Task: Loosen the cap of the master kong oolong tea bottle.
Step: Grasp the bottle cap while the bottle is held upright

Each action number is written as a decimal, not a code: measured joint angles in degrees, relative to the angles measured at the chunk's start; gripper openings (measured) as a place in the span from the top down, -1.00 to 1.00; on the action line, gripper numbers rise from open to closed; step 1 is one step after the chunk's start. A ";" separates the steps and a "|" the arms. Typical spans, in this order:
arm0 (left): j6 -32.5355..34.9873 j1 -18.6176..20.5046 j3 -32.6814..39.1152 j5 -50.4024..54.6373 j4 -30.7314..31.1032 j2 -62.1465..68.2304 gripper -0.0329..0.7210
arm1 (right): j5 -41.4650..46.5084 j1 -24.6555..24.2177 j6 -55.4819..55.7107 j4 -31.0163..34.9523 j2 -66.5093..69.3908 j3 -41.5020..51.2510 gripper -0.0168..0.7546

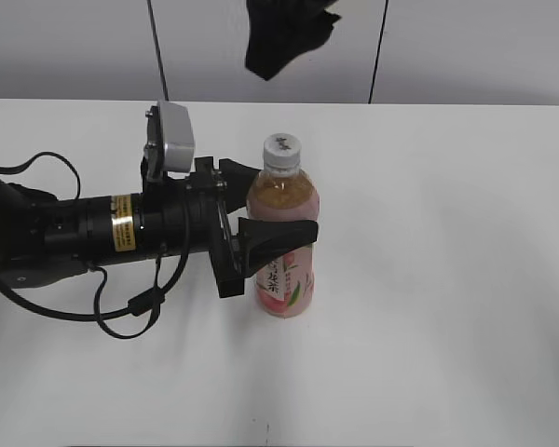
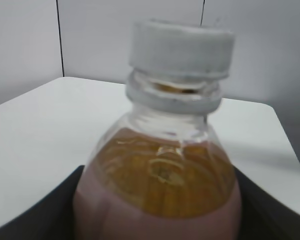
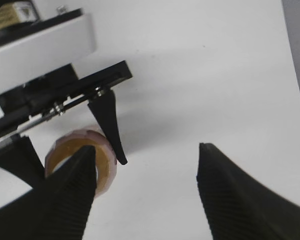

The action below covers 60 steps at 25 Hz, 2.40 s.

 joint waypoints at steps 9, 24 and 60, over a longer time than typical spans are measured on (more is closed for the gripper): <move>0.00 0.00 0.00 0.00 0.00 0.00 -0.32 | 1.27 0.00 35.69 1.73 0.00 -1.99 -0.30; 0.00 0.00 0.00 0.02 0.00 0.00 -0.32 | 1.48 0.00 52.35 7.89 0.00 -1.73 -0.31; 0.00 0.00 0.00 0.02 0.00 0.00 -0.32 | 1.62 3.75 53.24 -1.78 0.23 8.06 -0.31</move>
